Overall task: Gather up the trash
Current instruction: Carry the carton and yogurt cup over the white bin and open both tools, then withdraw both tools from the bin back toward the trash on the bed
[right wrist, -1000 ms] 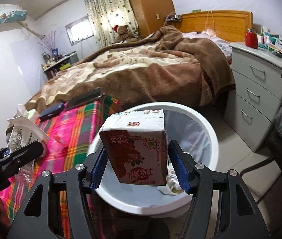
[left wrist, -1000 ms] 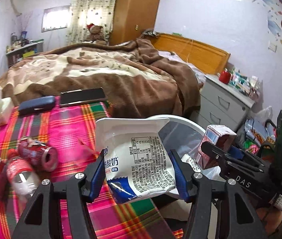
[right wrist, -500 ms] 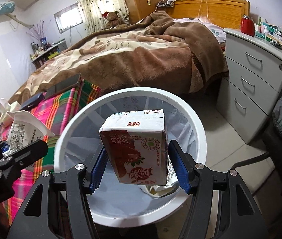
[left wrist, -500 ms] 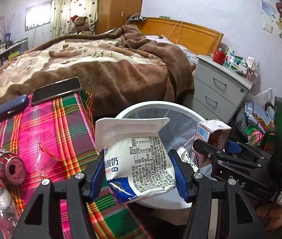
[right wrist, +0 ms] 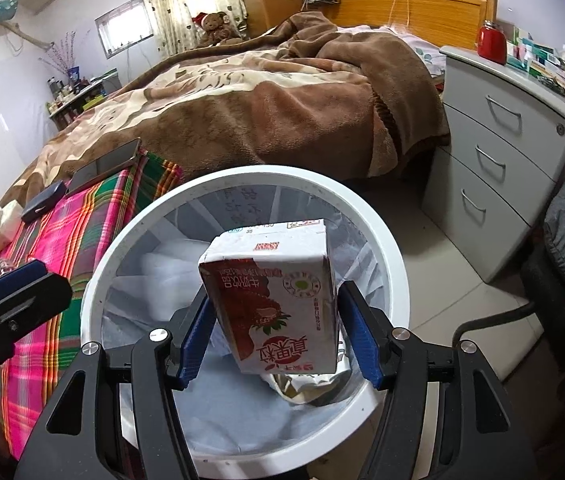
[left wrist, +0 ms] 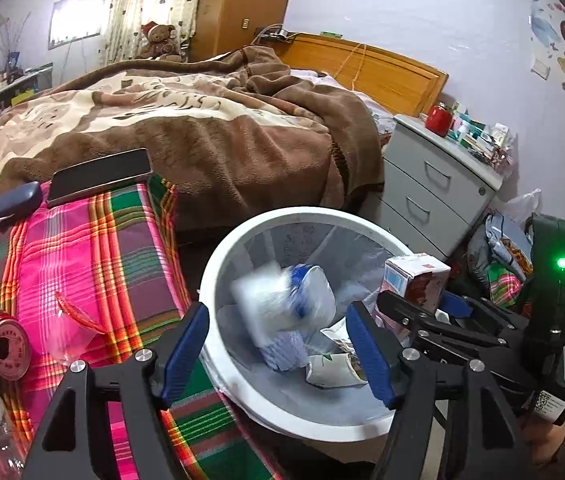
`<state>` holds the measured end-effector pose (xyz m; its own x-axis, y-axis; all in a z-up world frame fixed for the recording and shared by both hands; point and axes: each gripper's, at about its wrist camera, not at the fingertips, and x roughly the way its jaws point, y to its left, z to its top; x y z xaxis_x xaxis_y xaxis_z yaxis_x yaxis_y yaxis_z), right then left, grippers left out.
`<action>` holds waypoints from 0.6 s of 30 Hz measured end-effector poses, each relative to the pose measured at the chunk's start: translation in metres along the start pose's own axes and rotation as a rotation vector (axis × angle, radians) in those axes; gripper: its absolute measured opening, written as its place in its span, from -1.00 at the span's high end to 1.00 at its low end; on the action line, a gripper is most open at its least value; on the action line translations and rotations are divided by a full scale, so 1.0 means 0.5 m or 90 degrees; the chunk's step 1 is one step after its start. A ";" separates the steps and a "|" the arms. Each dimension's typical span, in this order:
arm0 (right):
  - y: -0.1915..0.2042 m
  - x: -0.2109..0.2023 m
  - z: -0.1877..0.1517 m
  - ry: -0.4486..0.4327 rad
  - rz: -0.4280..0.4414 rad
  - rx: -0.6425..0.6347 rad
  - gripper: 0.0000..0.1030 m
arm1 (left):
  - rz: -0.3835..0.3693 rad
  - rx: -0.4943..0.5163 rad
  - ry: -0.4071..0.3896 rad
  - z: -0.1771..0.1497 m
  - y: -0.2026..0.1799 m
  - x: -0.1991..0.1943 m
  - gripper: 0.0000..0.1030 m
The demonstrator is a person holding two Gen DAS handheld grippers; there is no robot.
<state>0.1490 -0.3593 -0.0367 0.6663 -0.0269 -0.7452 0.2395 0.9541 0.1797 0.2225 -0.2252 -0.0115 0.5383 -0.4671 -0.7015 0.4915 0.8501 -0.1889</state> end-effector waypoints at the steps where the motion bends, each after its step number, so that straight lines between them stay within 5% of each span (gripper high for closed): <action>1: 0.000 0.000 0.001 -0.002 0.002 0.002 -0.23 | 0.003 0.002 -0.002 0.000 -0.001 -0.001 -0.37; 18: 0.020 -0.037 0.000 -0.037 0.023 0.020 -0.24 | 0.023 -0.018 -0.022 -0.017 0.027 -0.069 -0.38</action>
<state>0.1392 -0.3494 -0.0213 0.7149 -0.0114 -0.6991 0.2367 0.9448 0.2267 0.2047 -0.1956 0.0044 0.5792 -0.4439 -0.6837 0.4519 0.8729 -0.1839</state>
